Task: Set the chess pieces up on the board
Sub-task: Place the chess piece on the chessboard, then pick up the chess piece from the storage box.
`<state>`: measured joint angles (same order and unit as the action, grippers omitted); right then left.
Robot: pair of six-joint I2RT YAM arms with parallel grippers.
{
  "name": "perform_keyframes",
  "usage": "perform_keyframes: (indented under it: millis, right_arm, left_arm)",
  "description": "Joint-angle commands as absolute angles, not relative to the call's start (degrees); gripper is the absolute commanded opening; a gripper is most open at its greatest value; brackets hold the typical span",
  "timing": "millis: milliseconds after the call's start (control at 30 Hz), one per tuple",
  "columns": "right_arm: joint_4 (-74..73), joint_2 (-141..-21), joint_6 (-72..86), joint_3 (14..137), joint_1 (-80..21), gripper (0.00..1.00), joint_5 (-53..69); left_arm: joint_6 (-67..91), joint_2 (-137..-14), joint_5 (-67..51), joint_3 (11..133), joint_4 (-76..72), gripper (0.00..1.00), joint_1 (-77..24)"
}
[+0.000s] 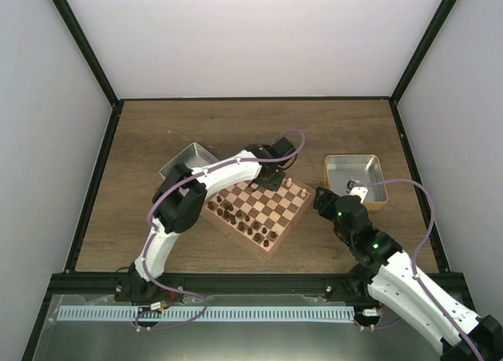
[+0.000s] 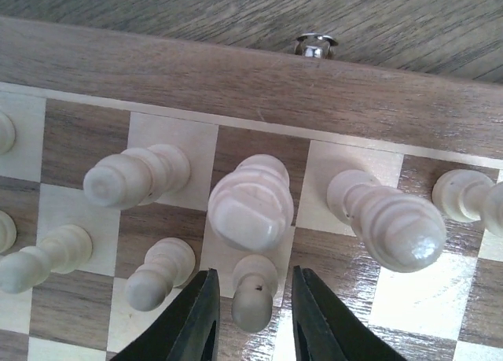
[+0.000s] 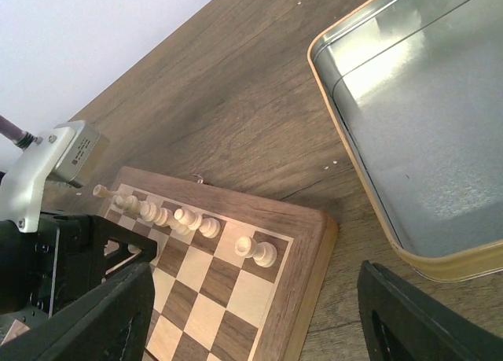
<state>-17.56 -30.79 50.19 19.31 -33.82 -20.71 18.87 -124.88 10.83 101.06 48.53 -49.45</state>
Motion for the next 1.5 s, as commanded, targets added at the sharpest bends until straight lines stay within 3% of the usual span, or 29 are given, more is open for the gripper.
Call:
perform_keyframes:
  millis: [0, 233, 433, 833, 1100, 1300, 1367, 1467]
  right_arm:
    - [-16.3, -30.4, 50.1, 18.7, -33.4, 0.73, -21.2]
    - [-15.7, -30.7, 49.7, 19.4, -33.4, 0.72, -20.5]
    - [-12.8, -33.5, 45.2, 21.7, -33.4, 0.72, -17.5]
    - [-9.9, -51.2, 43.0, 33.4, -33.4, 0.71, -12.8]
    - [-10.2, -58.8, 44.2, 38.3, -33.4, 0.69, -11.0]
    - [-10.3, -61.2, 45.0, 39.3, -33.4, 0.67, -9.6]
    - [-10.4, -61.4, 45.0, 39.4, -33.4, 0.67, -9.4]
    - [-10.7, -61.1, 45.0, 39.3, -33.4, 0.67, -9.8]
  left_arm:
    - [18.0, -123.5, 10.0, 102.9, 49.8, 0.28, -49.7]
    - [17.9, -118.0, 7.0, 103.1, 51.5, 0.33, -49.7]
    - [17.6, -110.7, 12.6, 101.6, 56.1, 0.41, -48.6]
    - [17.6, -93.3, 10.5, 72.5, 46.6, 0.43, -30.1]
    - [17.2, -94.2, 6.5, 64.4, 44.0, 0.43, -22.4]
    - [15.7, -97.6, 5.8, 64.2, 41.8, 0.28, -19.6]
    - [15.5, -99.1, 5.4, 64.6, 42.0, 0.29, -19.1]
    - [15.1, -100.4, 5.7, 64.8, 42.8, 0.37, -18.8]
